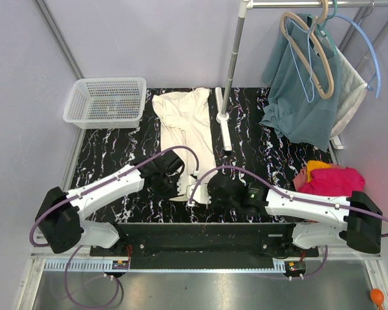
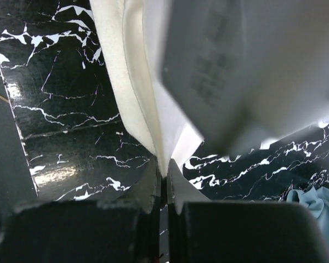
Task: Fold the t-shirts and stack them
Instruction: Fold the tshirt
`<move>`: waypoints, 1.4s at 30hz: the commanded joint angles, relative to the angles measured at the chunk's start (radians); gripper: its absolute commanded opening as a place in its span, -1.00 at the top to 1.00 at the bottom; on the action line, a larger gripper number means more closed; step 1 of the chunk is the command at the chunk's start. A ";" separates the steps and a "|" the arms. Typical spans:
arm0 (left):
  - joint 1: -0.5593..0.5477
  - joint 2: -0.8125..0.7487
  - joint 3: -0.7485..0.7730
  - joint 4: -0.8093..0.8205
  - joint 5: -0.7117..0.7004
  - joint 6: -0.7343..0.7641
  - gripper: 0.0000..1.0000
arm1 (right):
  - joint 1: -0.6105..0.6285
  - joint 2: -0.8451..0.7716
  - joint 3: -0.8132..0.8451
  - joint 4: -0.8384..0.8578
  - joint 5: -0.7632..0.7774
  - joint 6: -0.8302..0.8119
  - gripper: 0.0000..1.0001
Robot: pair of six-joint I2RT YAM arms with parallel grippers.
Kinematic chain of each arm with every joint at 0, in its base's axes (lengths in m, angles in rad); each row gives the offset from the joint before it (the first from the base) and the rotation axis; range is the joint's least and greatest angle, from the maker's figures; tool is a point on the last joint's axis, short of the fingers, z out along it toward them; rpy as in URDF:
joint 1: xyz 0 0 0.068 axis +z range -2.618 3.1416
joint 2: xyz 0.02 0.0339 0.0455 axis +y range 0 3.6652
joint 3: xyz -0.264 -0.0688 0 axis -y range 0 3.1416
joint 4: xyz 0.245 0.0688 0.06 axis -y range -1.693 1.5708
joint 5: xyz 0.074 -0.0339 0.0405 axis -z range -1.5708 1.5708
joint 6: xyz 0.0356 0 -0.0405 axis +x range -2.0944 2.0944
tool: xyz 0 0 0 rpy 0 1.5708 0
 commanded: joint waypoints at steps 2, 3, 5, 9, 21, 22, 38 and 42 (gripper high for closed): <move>-0.031 -0.054 -0.052 -0.044 -0.095 -0.010 1.00 | 0.009 -0.050 -0.008 -0.100 0.066 0.019 1.00; -0.031 -0.061 -0.060 -0.037 -0.112 -0.011 1.00 | 0.009 -0.050 -0.011 -0.102 0.093 0.026 1.00; -0.034 -0.072 -0.077 -0.021 -0.123 -0.015 1.00 | 0.009 -0.056 -0.043 -0.100 0.107 0.028 1.00; -0.031 -0.074 -0.100 0.015 -0.152 -0.044 1.00 | 0.020 -0.069 -0.103 -0.063 0.120 0.049 1.00; -0.034 -0.031 -0.082 -0.011 -0.057 -0.079 1.00 | 0.153 -0.018 -0.187 -0.050 0.124 0.143 1.00; -0.036 -0.028 -0.077 -0.014 -0.056 -0.076 1.00 | 0.178 -0.012 -0.186 -0.051 0.132 0.146 1.00; -0.043 -0.091 -0.080 -0.008 -0.071 -0.034 1.00 | 0.255 0.069 -0.135 0.047 0.325 0.082 1.00; -0.037 -0.104 -0.080 0.007 -0.126 -0.036 1.00 | 0.241 0.077 -0.111 0.073 0.371 0.060 1.00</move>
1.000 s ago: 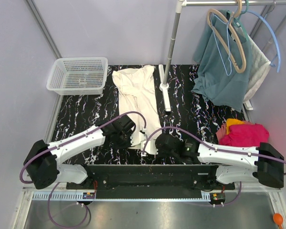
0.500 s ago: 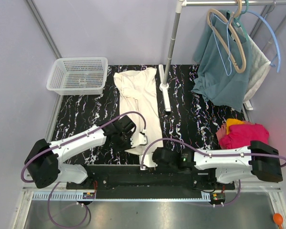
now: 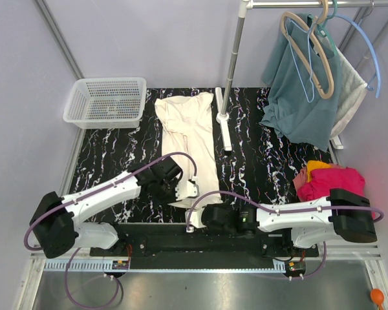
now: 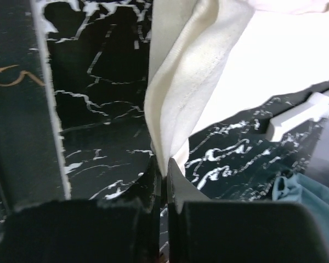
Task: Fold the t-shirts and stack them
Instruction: Fold the tshirt
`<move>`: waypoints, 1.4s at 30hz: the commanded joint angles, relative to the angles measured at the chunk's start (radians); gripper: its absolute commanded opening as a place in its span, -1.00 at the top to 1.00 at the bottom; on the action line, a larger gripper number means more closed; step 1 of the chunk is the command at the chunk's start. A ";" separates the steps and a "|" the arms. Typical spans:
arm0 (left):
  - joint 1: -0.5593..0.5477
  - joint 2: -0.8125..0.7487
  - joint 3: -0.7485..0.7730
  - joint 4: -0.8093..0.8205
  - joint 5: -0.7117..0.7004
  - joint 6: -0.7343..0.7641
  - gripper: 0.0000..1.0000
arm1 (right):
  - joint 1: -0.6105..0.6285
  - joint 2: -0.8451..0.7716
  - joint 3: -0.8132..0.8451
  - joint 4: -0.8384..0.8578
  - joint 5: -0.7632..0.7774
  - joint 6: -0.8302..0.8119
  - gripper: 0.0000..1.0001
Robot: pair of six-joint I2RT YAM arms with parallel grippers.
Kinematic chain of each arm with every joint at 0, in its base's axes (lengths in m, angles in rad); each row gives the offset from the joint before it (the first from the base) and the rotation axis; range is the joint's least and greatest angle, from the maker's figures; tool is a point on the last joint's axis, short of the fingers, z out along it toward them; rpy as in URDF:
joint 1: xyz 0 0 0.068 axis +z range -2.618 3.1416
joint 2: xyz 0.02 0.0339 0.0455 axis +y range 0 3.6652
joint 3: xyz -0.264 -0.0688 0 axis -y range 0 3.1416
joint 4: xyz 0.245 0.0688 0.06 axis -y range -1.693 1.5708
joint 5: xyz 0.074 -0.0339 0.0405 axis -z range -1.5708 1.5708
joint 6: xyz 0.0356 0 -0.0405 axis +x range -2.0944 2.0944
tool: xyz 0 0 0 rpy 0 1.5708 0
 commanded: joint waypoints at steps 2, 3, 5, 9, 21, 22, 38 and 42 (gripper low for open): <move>0.013 -0.049 0.017 -0.036 -0.132 0.012 1.00 | -0.033 0.011 0.055 -0.010 0.149 -0.052 1.00; 0.024 -0.052 0.017 -0.035 -0.137 0.012 1.00 | -0.044 0.012 0.069 -0.004 0.157 -0.063 1.00; 0.033 -0.066 0.011 -0.021 -0.152 0.012 1.00 | -0.098 0.009 0.091 0.016 0.155 -0.087 1.00; 0.075 -0.087 0.008 0.013 -0.186 0.011 1.00 | -0.167 0.000 0.129 0.044 0.155 -0.129 1.00; 0.180 -0.078 -0.007 0.172 -0.255 0.052 1.00 | -0.266 -0.014 0.152 0.142 0.175 -0.195 1.00; 0.190 -0.070 -0.004 0.180 -0.256 0.057 1.00 | -0.277 -0.009 0.154 0.148 0.175 -0.207 1.00; 0.326 0.160 0.115 0.398 -0.304 0.106 1.00 | -0.452 0.158 0.206 0.421 0.099 -0.307 1.00; 0.348 0.226 0.158 0.426 -0.307 0.115 1.00 | -0.503 0.196 0.232 0.465 0.077 -0.330 1.00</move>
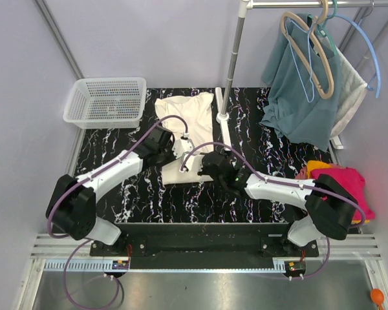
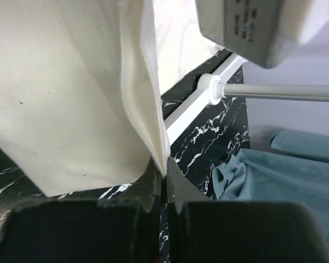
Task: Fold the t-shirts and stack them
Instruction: Fold the tshirt
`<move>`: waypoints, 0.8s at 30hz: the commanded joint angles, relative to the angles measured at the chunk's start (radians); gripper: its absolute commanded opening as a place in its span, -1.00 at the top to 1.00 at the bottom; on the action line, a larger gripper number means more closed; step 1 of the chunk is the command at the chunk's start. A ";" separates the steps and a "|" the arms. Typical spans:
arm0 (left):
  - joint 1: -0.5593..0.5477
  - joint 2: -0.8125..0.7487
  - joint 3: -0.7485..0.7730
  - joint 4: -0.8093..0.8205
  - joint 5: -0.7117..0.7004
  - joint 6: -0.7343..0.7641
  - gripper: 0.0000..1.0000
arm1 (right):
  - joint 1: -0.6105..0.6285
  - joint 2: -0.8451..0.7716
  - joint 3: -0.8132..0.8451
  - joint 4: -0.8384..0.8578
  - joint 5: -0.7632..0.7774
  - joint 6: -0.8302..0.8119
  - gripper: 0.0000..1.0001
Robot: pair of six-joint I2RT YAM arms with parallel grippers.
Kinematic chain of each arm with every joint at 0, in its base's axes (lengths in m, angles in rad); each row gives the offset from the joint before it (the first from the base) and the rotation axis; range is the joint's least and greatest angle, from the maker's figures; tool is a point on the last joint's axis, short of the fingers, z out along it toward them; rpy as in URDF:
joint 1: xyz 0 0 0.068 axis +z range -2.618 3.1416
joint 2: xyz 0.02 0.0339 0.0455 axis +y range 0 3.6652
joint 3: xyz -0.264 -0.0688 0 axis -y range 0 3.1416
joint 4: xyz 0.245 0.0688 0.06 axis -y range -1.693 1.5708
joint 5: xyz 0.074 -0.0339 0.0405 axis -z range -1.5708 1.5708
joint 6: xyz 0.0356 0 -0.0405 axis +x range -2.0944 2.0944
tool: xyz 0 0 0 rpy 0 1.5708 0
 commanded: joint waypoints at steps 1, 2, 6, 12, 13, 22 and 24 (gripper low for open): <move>0.056 0.066 0.065 0.015 -0.109 0.028 1.00 | -0.069 0.036 0.063 0.060 0.051 -0.048 1.00; 0.059 0.093 0.081 0.020 -0.107 0.029 1.00 | -0.077 0.045 0.067 0.073 0.045 -0.049 1.00; 0.073 0.138 0.105 0.032 -0.093 0.031 1.00 | -0.110 0.103 0.103 0.096 0.030 -0.049 1.00; 0.078 0.168 0.106 0.047 -0.095 0.040 1.00 | -0.129 0.194 0.137 0.135 0.016 -0.035 1.00; 0.079 0.170 0.106 0.049 -0.095 0.043 1.00 | -0.130 0.205 0.140 0.141 0.016 -0.037 1.00; 0.087 0.234 0.123 0.066 -0.093 0.046 1.00 | -0.133 0.281 0.164 0.190 0.033 -0.031 1.00; 0.089 0.245 0.126 0.084 -0.092 0.046 1.00 | -0.135 0.295 0.166 0.202 0.045 -0.031 1.00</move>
